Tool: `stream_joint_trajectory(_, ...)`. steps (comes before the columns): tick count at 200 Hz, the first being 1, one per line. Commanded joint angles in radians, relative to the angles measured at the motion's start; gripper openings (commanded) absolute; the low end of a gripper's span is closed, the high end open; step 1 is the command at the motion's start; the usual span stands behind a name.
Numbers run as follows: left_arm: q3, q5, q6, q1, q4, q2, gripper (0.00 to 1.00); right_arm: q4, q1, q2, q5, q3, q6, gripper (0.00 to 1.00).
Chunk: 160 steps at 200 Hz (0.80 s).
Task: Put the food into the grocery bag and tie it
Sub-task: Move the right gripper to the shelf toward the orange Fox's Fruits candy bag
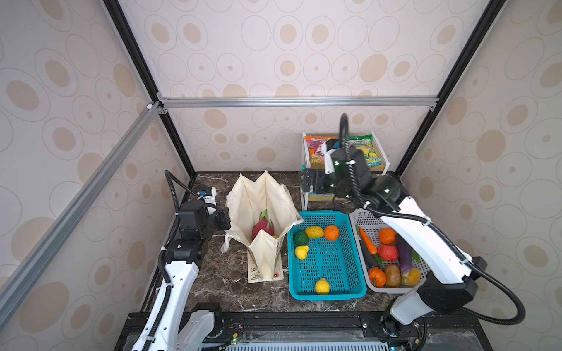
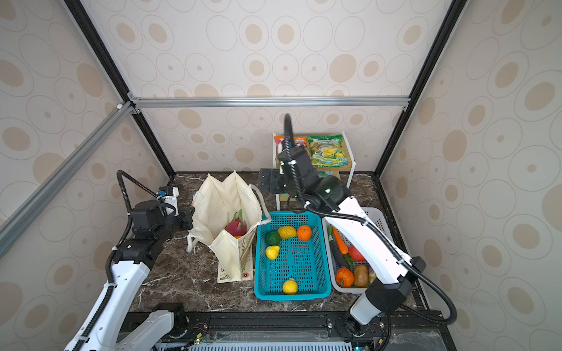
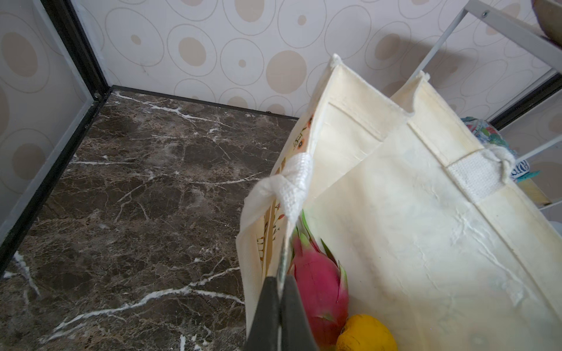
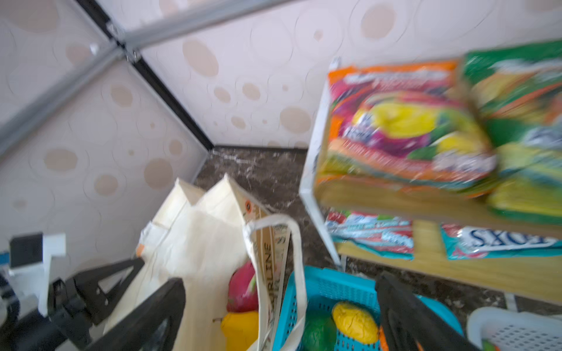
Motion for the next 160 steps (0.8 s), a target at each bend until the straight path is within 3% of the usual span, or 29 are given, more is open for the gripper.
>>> stream_joint_trajectory(1,0.001,0.029,-0.008,0.005,0.031,-0.024,0.0,-0.013,-0.08,0.019,-0.063,0.059,-0.033,1.0)
stream_joint_trajectory(39,0.0,0.043,-0.014,0.005,0.03,-0.024,0.0,-0.065,-0.214,0.159,-0.136,0.23,-0.006,0.93)
stream_joint_trajectory(85,-0.019,0.035,-0.011,0.006,0.024,-0.041,0.0,-0.164,-0.249,0.349,-0.138,0.441,-0.017,0.78)
stream_joint_trajectory(108,-0.026,0.036,-0.012,0.005,0.022,-0.048,0.0,-0.184,-0.265,0.387,-0.122,0.449,-0.011,0.73)
stream_joint_trajectory(160,-0.042,0.035,-0.018,0.006,0.032,-0.054,0.0,-0.155,-0.271,0.357,-0.108,0.358,-0.019,0.72)
